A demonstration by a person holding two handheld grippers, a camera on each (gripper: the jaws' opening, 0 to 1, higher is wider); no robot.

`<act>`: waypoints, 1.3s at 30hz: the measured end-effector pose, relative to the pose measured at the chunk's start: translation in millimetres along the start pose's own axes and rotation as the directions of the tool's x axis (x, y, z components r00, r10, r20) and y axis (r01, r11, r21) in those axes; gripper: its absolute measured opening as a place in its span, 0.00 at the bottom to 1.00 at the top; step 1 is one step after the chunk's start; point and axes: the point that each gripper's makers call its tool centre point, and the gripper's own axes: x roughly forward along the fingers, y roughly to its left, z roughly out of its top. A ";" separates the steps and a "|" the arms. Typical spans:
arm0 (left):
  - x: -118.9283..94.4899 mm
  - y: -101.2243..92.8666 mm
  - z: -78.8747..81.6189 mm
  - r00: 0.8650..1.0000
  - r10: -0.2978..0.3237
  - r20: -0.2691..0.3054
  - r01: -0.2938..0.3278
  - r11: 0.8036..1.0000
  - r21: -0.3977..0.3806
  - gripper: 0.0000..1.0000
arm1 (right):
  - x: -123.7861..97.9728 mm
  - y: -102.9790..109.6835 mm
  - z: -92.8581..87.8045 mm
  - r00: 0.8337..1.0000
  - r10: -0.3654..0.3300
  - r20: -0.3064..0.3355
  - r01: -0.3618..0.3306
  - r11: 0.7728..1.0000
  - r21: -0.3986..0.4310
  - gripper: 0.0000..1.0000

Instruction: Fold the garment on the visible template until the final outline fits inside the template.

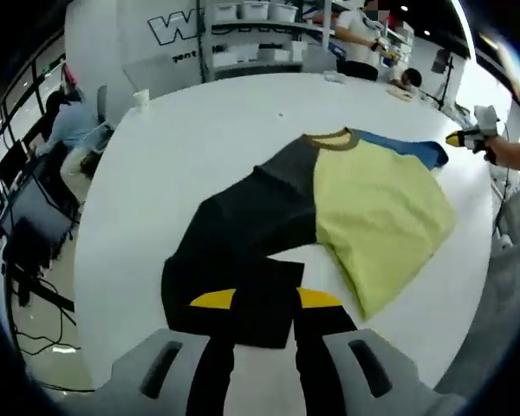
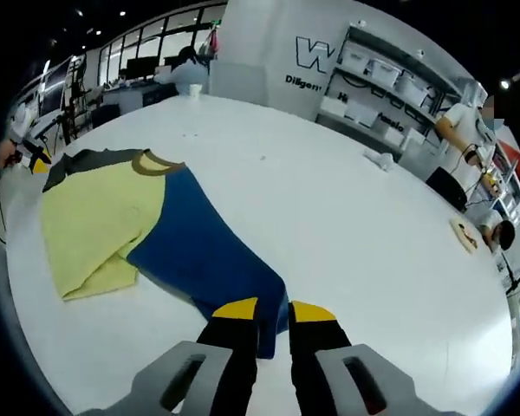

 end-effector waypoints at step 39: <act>-47.2 85.3 2.0 0.969 0.117 0.217 0.006 0.868 -0.496 0.05 | -22.1 34.2 -10.2 0.998 0.058 0.015 -0.058 0.998 -0.015 0.04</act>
